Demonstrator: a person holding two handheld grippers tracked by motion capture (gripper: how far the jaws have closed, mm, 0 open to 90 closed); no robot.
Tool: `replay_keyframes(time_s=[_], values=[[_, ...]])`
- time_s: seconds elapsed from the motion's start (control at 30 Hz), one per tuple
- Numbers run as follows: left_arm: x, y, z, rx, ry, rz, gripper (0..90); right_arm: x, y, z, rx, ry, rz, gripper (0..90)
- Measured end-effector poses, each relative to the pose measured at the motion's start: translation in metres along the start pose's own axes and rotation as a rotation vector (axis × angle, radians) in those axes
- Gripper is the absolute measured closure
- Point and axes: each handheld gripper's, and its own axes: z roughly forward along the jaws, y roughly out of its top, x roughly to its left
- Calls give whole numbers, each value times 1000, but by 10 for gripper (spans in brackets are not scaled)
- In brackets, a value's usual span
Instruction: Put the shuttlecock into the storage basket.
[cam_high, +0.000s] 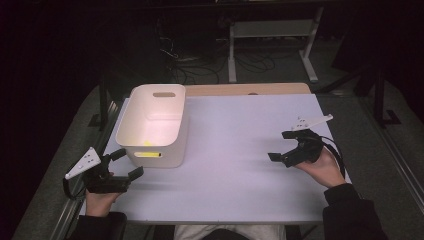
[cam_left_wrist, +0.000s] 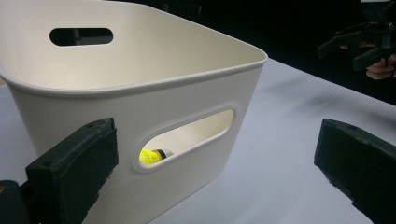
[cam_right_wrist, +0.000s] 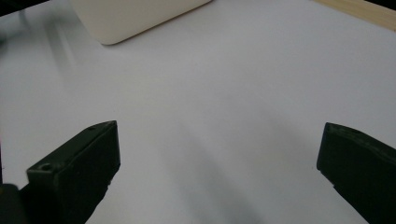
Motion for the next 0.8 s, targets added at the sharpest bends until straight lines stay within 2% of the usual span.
replay_keyframes(time_s=[0.33,0.5,0.8], values=[[0,0,1,7,0,-2,0,-2,-18,-6,-24,-2,58,0],[0,0,1,7,0,-3,0,-2,-25,-10,-34,-5,68,0],[1,0,1,8,-3,-7,0,-1,-46,-17,-46,-40,103,0]])
